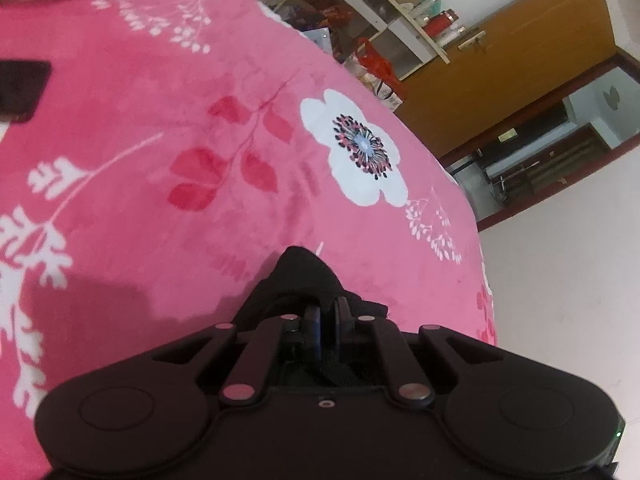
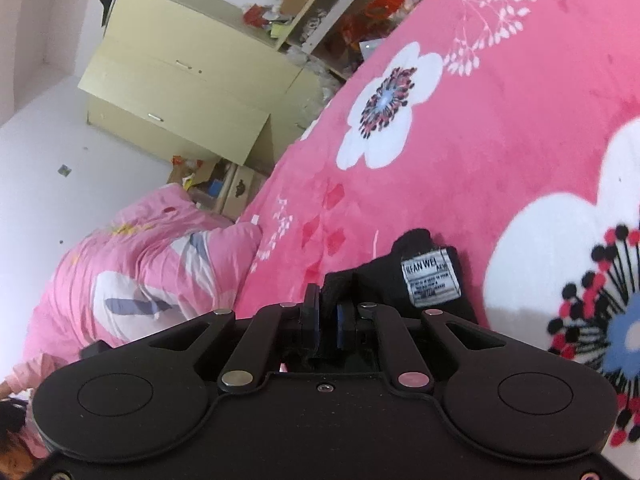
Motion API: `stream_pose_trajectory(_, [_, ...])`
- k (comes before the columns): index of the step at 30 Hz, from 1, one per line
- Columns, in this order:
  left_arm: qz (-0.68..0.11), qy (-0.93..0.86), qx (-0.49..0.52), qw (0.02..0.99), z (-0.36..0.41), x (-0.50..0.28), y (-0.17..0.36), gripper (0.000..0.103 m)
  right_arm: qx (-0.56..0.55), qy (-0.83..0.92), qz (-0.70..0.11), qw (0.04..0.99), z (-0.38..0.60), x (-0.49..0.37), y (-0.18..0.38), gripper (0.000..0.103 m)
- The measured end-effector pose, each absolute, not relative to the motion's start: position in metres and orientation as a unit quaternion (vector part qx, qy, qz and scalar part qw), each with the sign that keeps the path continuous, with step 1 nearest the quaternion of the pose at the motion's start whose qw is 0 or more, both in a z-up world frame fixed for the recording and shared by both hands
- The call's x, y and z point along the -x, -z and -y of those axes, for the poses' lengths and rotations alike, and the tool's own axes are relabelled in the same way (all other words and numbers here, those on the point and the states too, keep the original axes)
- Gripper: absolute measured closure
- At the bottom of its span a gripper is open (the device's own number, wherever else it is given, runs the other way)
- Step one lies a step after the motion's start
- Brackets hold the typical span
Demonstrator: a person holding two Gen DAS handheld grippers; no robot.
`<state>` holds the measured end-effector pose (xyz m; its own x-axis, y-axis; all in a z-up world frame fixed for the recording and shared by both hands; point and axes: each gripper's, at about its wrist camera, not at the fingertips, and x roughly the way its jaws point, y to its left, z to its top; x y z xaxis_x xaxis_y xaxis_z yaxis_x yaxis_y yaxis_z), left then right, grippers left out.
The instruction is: Fold clothes
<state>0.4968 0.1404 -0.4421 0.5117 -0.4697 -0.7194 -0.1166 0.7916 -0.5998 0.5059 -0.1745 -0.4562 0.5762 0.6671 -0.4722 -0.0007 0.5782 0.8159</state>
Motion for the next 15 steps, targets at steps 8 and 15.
stream_pose_trajectory(8, [-0.486,0.084,0.298,0.817,-0.138,-0.512,0.468,0.091,-0.405,-0.190,-0.406,0.797,0.174,-0.520,0.489,0.093])
stream_pose_trajectory(15, [-0.480,0.097,0.319,0.812,-0.159,-0.513,0.467,0.067,-0.495,-0.190,-0.365,0.765,0.207,-0.509,0.508,0.056])
